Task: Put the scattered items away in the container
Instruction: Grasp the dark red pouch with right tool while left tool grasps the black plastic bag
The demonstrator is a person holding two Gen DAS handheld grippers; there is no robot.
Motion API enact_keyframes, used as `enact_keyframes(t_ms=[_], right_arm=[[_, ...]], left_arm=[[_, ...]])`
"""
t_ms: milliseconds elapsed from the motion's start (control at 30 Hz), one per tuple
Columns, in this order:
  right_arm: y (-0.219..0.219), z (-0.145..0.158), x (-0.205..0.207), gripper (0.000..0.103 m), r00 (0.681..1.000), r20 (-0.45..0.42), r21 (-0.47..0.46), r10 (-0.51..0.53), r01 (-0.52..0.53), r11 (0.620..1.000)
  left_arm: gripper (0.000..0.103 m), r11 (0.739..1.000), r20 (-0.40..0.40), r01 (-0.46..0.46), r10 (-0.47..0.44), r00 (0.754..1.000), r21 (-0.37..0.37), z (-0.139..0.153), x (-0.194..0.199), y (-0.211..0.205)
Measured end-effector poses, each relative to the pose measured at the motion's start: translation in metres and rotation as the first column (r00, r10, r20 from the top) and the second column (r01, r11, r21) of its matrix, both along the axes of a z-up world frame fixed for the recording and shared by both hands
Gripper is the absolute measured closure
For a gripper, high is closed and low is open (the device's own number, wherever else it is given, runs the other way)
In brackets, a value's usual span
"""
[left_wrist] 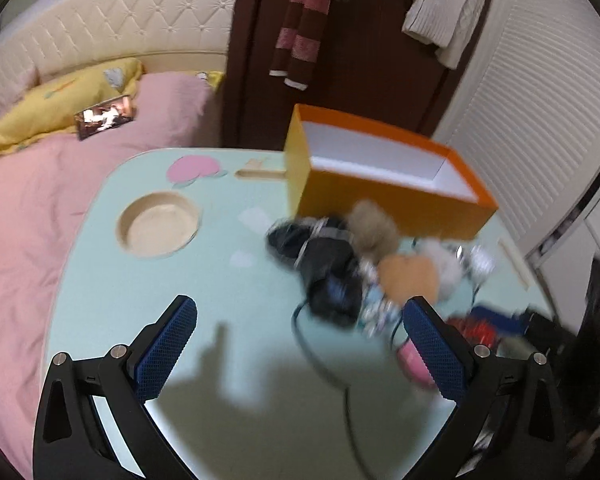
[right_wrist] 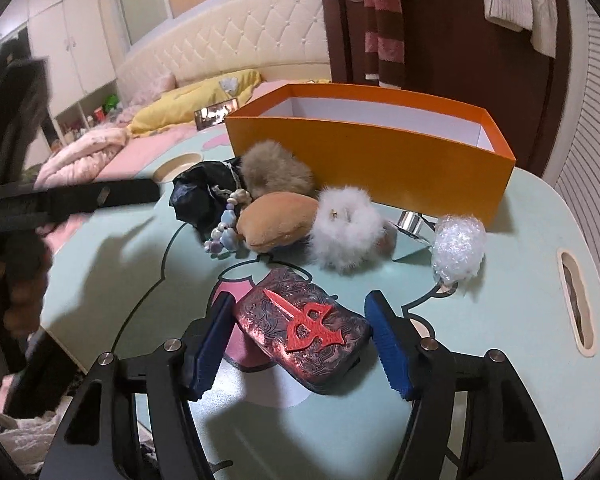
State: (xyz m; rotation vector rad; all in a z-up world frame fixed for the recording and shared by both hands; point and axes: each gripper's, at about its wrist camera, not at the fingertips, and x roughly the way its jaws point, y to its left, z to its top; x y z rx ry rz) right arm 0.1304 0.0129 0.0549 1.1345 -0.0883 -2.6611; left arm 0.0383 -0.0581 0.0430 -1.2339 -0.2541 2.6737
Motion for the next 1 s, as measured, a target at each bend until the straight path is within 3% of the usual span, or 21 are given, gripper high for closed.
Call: enact_keyframes(t_ms=[100, 200, 233, 300, 333, 367, 500, 767, 1000], right_arm=[[0.003, 0.001, 0.001, 0.037, 1.0, 0.002, -0.005, -0.007, 0.007, 1.0], [0.006, 0.0, 0.0, 0.037, 1.0, 0.006, -0.019, -0.014, 0.014, 1.0], [0.007, 0.0, 0.0, 0.037, 1.0, 0.006, -0.022, -0.015, 0.015, 1.0], [0.008, 0.0, 0.0, 0.037, 1.0, 0.006, -0.027, -0.019, 0.019, 0.999], [0.009, 0.0, 0.0, 0.037, 1.0, 0.006, -0.029, -0.02, 0.02, 0.999], [0.009, 0.0, 0.0, 0.037, 1.0, 0.006, -0.031, -0.021, 0.022, 0.999], [0.01, 0.002, 0.001, 0.037, 1.0, 0.009, -0.032, -0.029, 0.029, 0.999], [0.012, 0.016, 0.002, 0.037, 0.999, -0.019, -0.027, -0.039, 0.039, 0.999], [0.013, 0.034, -0.001, 0.037, 0.998, -0.048, -0.006, -0.041, 0.04, 0.999]], left_arm=[[0.004, 0.999, -0.007, -0.002, 0.002, 1.0, -0.036, 0.0, -0.016, 0.007], [0.018, 1.0, 0.03, 0.016, -0.016, 0.999, -0.012, -0.009, -0.026, 0.01], [0.026, 1.0, 0.046, 0.022, -0.022, 0.999, 0.002, -0.014, -0.029, 0.011], [0.051, 0.999, 0.067, 0.039, -0.041, 0.997, 0.031, -0.022, -0.032, 0.011], [0.071, 0.996, 0.071, 0.062, -0.066, 0.995, 0.062, -0.025, -0.034, 0.01], [0.073, 0.994, 0.073, 0.073, -0.079, 0.994, 0.084, -0.027, -0.033, 0.011], [0.074, 0.997, 0.04, 0.072, -0.074, 0.996, 0.031, -0.021, -0.022, 0.013], [0.074, 0.999, -0.013, 0.021, -0.021, 1.0, 0.038, 0.005, 0.013, -0.002], [0.074, 0.996, -0.083, 0.078, -0.074, 0.994, 0.038, 0.035, 0.016, 0.012]])
